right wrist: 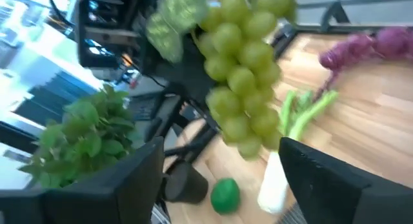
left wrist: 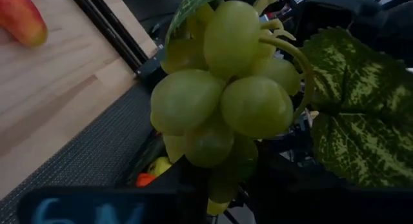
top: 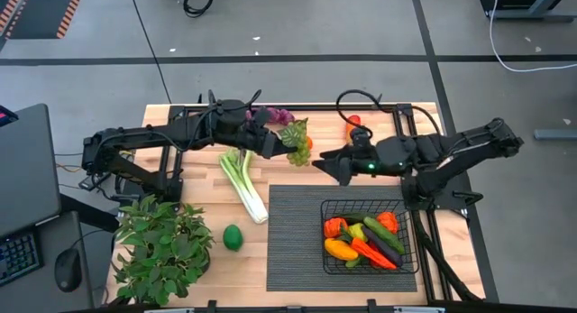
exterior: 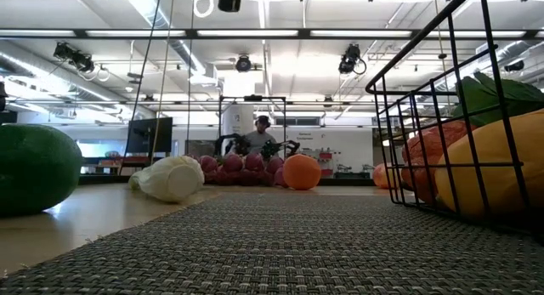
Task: Build produce basket
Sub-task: Put the grapes into the wire basket
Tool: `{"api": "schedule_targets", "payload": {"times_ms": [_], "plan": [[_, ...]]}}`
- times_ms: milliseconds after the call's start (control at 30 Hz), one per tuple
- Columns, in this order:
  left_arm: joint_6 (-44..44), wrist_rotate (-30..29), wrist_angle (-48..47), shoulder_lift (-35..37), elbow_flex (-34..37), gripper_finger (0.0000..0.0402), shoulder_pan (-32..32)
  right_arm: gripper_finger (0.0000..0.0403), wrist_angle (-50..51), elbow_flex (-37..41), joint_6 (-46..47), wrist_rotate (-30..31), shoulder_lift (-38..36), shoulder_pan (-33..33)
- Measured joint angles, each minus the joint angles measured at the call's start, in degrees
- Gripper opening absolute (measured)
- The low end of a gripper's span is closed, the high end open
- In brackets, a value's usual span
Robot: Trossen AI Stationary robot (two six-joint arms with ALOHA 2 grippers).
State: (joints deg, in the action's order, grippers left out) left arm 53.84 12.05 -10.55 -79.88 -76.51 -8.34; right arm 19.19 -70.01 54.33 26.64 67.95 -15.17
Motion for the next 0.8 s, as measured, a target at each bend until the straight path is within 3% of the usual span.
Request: {"api": "schedule_targets", "payload": {"times_ms": [167,333,800], "plan": [[0.2,0.0,0.9,0.0,0.0,0.0084,0.4,0.0349,-4.2,0.0,-2.2,-6.0,3.2,3.5],[2.2,0.0,3.0,0.0,0.0,0.0085,0.6,0.0373,-8.5,0.0,-6.4,-6.9,6.4,6.1],[2.6,-0.7,3.4,0.0,0.0,0.009,1.6,0.0353,-10.7,0.0,-9.8,-7.6,7.9,11.6]]}}
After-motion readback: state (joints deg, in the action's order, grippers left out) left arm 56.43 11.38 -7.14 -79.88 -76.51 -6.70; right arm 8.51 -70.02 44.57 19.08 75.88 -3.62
